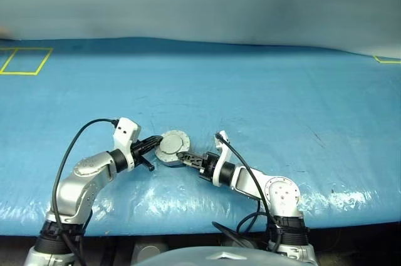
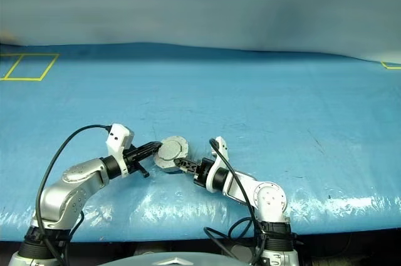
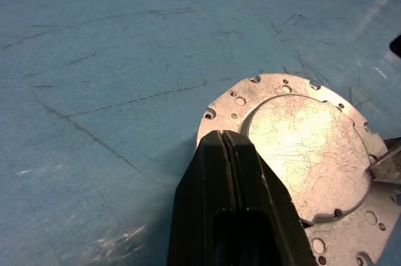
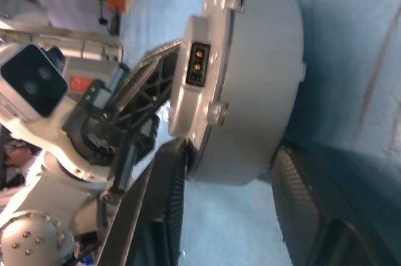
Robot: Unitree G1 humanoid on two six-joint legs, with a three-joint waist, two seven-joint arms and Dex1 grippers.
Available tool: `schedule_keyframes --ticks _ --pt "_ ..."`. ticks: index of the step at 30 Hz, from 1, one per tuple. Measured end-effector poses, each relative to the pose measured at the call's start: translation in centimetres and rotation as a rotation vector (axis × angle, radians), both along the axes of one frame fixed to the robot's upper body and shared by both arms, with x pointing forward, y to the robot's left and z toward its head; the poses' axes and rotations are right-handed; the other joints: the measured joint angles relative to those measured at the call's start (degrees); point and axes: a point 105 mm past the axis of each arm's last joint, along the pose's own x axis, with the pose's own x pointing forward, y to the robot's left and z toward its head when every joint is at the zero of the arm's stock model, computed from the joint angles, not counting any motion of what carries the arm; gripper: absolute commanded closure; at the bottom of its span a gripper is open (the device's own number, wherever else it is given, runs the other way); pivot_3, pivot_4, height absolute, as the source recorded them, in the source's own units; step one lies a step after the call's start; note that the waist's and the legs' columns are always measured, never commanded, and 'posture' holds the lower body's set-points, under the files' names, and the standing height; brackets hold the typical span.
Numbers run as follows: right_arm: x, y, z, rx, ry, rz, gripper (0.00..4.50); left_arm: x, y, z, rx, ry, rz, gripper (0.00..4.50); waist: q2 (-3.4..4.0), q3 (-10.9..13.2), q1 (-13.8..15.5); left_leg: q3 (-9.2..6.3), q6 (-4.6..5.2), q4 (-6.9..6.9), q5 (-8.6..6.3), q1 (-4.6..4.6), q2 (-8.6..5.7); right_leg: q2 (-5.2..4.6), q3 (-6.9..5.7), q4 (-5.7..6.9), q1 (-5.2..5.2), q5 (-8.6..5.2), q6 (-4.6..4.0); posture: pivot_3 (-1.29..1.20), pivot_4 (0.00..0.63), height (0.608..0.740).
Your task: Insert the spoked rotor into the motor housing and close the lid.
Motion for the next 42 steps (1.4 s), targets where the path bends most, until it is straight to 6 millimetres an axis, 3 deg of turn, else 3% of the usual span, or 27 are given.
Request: schedule_keyframes --ticks 8,9,14,18,23,28,33,37,42 --pt "0.1 0.0 0.0 0.018 0.025 -0.012 3.22 0.1 0.0 0.0 -0.006 0.0 0.004 4.5 0.04 0.0 -0.1 0.0 0.0 -0.01 0.0 -0.03 0.0 0.0 0.0 0.0 -0.05 0.0 0.0 0.0 0.15 0.74" --pt "0.1 0.0 0.0 0.02 0.026 -0.013 3.22 0.1 -0.1 0.0 -0.014 0.002 0.008 4.32 0.05 0.0 -0.1 0.0 0.0 -0.01 0.0 -0.04 0.0 0.0 0.0 0.0 -0.05 0.0 0.0 0.0 0.15 0.74" --pt "0.0 0.1 0.1 0.031 0.028 -0.016 3.23 0.5 0.8 -0.1 -0.25 0.094 0.17 2.97 0.01 0.1 0.0 -0.02 0.01 0.02 0.01 -0.33 0.0 0.01 -0.03 0.02 -0.02 0.01 0.02 0.0 0.15 0.74" --pt "0.1 0.2 0.3 0.043 0.026 -0.025 3.25 0.7 0.8 1.2 -0.456 0.108 0.246 1.6 0.0 0.1 0.0 -0.05 0.05 0.0 -0.02 -0.43 0.0 0.02 -0.05 0.01 -0.09 0.12 0.22 0.0 0.15 0.74" --pt "1.0 -0.5 0.7 0.081 0.042 -0.091 3.25 0.2 2.3 2.8 -0.689 0.099 0.357 0.0 0.0 0.2 0.0 -0.05 0.06 0.0 -0.03 -0.48 0.0 0.02 -0.04 -0.06 -0.11 0.11 0.19 0.0 0.15 0.74" --pt "2.9 -1.6 1.8 0.091 0.01 -0.179 3.25 -1.0 2.3 1.8 -0.874 0.182 0.431 0.0 -0.01 0.3 0.0 -0.07 0.06 0.17 -0.03 -0.8 -0.03 0.01 -0.05 -0.09 -0.29 0.16 0.25 0.0 0.15 0.74" --pt "4.1 -1.3 4.0 0.131 -0.054 -0.181 3.25 -1.9 0.2 1.7 -1.131 0.273 0.417 0.0 -0.01 0.3 0.0 -0.14 0.06 0.15 -0.03 -0.99 -0.02 0.03 -0.09 -0.07 -0.44 0.32 0.33 0.0 0.15 0.74" --pt "4.3 -0.8 5.3 0.168 -0.083 -0.168 3.25 -2.2 -1.4 2.2 -1.26 0.32 0.378 0.0 -0.01 0.4 0.0 -0.16 0.07 0.14 -0.03 -1.05 -0.03 0.05 -0.11 -0.07 -0.49 0.4 0.19 0.0 0.15 0.74" --pt "3.9 -0.1 5.9 0.195 -0.076 -0.134 3.25 -2.3 -1.9 2.7 -1.326 0.323 0.348 0.0 -0.01 0.4 -0.1 -0.16 0.07 0.15 -0.03 -1.06 -0.04 0.05 -0.11 -0.08 -0.51 0.42 0.17 0.0 0.15 0.74"
